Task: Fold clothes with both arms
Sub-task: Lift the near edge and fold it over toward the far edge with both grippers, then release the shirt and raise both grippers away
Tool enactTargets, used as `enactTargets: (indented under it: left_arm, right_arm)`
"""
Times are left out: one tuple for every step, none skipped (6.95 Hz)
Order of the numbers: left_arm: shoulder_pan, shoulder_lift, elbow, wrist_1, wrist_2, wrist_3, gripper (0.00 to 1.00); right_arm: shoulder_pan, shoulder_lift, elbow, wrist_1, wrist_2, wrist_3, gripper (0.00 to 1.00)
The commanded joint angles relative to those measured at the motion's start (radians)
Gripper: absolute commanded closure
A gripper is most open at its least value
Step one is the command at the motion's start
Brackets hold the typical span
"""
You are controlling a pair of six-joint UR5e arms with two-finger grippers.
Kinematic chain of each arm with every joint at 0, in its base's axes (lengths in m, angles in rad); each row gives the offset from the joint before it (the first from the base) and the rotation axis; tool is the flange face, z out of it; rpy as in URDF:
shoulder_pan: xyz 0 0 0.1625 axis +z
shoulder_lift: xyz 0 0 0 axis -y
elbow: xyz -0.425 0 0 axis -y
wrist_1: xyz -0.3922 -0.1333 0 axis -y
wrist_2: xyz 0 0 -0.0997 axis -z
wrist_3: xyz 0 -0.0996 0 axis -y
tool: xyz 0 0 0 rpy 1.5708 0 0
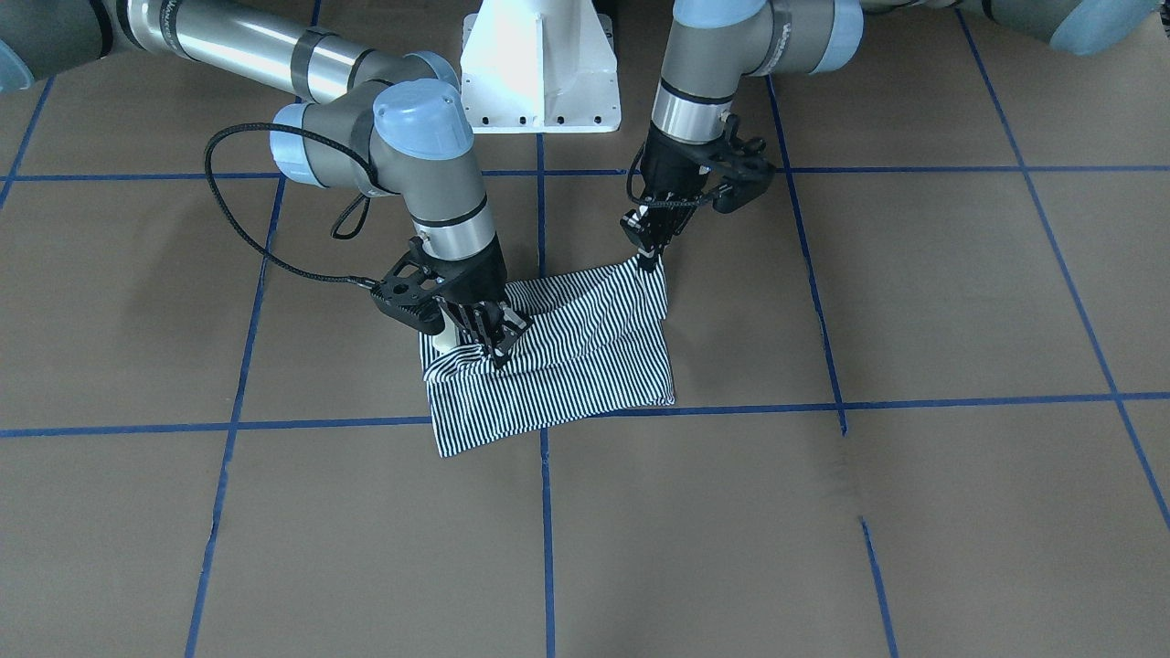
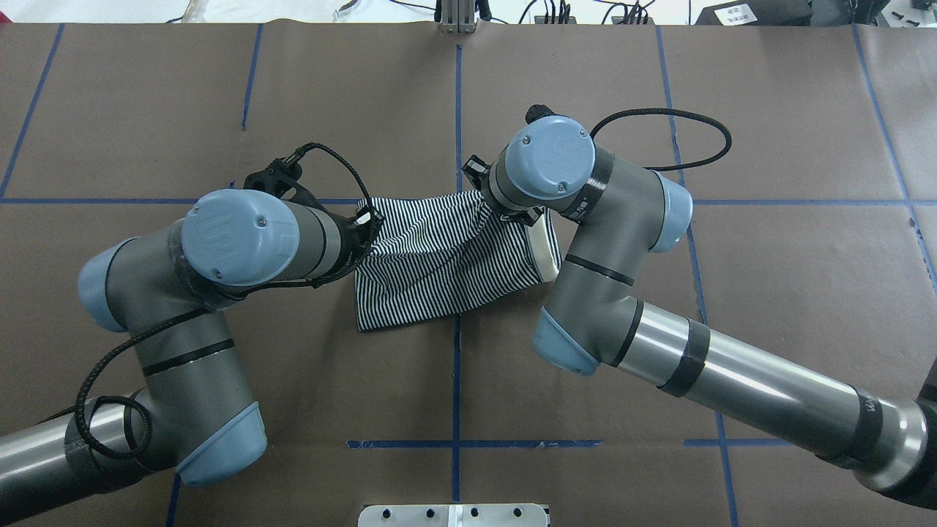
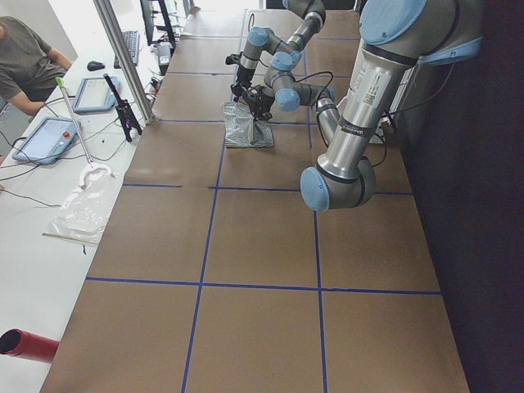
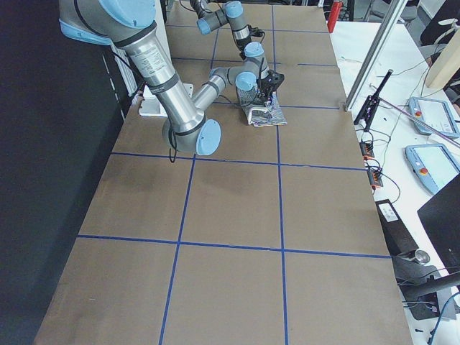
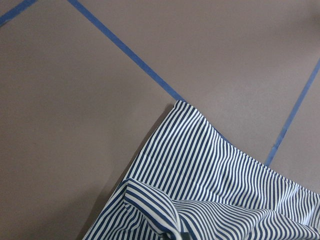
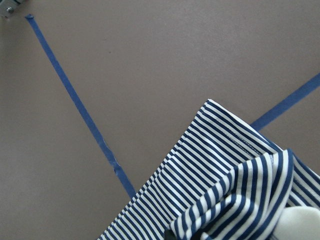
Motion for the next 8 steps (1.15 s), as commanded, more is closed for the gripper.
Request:
enactTargets:
  left_arm:
    - [-0.003, -0.006, 0.033, -0.035, -0.001, -0.014, 1.00]
    - [-0.034, -0.007, 0.034, -0.041, -0.001, -0.014, 1.00]
    - [-0.129, -0.024, 0.095, -0.097, -0.005, -0.009, 0.65]
    - [-0.209, -0.124, 0.342, -0.213, -0.036, 0.008, 0.01]
    - [-0.273, -0.221, 0.539, -0.290, -0.045, 0.102, 0.00]
    - [-0.315, -0.220, 0.554, -0.314, -0.047, 0.196, 0.00]
    - [-0.325, -0.219, 0.556, -0.316, -0.050, 0.203, 0.00]
    - [-0.331, -0.217, 0.553, -0.316, -0.107, 0.215, 0.00]
  right_arm:
    - [0.003, 0.037, -0.058, 0.002, -0.001, -0.004, 1.00]
    - [0.009, 0.059, -0.096, 0.002, -0.001, -0.018, 1.00]
    - [0.037, 0.112, -0.178, 0.002, 0.001, -0.051, 1.00]
    - [0.087, 0.172, -0.264, 0.002, 0.022, -0.121, 0.50]
    - [0.136, 0.218, -0.342, 0.002, 0.045, -0.269, 0.01]
    - [0.188, 0.221, -0.367, 0.002, 0.076, -0.385, 0.00]
    - [0.210, 0.220, -0.377, 0.002, 0.099, -0.409, 0.00]
    - [0.224, 0.220, -0.375, 0.000, 0.114, -0.447, 0.00]
